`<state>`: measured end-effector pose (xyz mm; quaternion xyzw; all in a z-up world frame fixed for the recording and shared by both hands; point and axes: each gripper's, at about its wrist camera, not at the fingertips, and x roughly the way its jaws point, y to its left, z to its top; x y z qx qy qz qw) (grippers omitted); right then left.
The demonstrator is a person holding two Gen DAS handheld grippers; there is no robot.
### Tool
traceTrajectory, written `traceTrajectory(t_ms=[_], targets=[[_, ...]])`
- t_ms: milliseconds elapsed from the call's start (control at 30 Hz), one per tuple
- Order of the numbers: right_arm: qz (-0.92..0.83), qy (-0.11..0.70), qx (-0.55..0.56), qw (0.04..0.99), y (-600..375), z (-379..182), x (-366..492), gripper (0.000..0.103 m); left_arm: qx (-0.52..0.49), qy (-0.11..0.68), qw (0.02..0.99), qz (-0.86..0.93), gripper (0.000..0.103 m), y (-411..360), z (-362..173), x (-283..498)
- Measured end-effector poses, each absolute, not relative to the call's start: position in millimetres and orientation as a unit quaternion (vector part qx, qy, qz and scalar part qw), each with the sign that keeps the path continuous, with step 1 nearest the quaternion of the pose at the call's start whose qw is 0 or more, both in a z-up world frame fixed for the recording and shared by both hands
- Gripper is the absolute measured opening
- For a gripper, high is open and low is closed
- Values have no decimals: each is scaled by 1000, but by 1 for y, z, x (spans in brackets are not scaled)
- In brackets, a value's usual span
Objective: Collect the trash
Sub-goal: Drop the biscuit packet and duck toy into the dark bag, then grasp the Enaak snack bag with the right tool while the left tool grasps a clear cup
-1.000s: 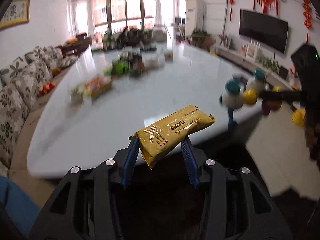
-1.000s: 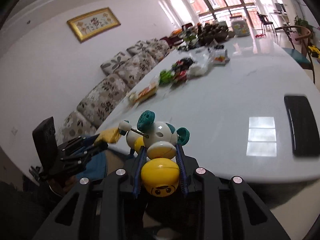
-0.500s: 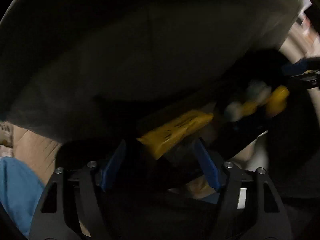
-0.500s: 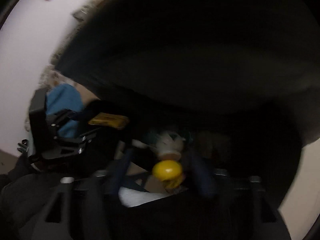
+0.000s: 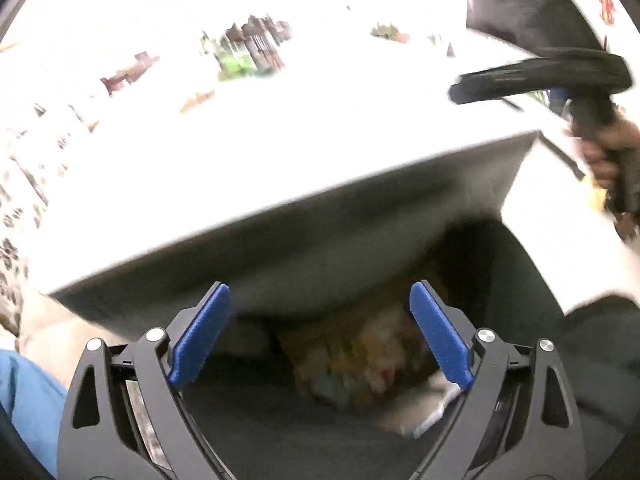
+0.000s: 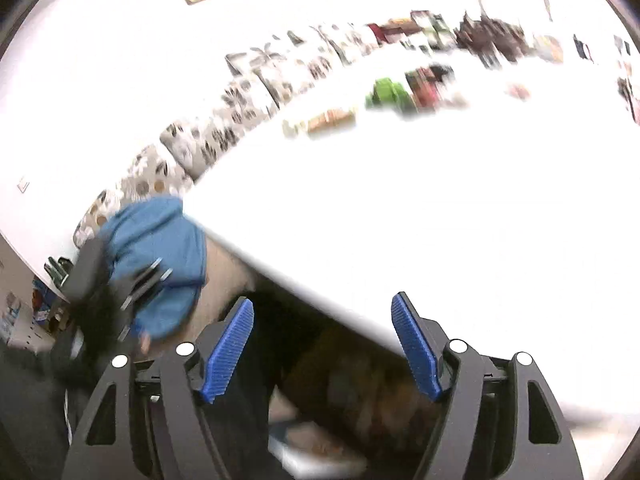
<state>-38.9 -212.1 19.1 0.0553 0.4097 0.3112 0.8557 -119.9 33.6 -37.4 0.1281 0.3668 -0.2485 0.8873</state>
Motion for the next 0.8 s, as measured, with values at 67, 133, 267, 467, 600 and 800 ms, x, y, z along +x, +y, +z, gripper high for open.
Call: traceTrajectory(t_ms=[67,133,267,467,600,800], targets=[[321,396,43,860,-178,31,11,71,119,348,900,-234,89,39,-23,-110],[315,390,7,865,-138,31,61,75,102,340,911,-208,89,46,-16,-100],[296,402,-70,864,-79,26,142,81,40,349,916,-194,89,71,-17,-84],[267,495,-87,822,-38,-9,222,92,26,363,917,-164,89,98,-29,-74],[265,476,-144,826,-27,-22,207,81,6,360,922,-144,89,114,-22,-61],[270,465,-123,834,-79,-14,147,56,-10,339,937,-88,89,127,-1,13]])
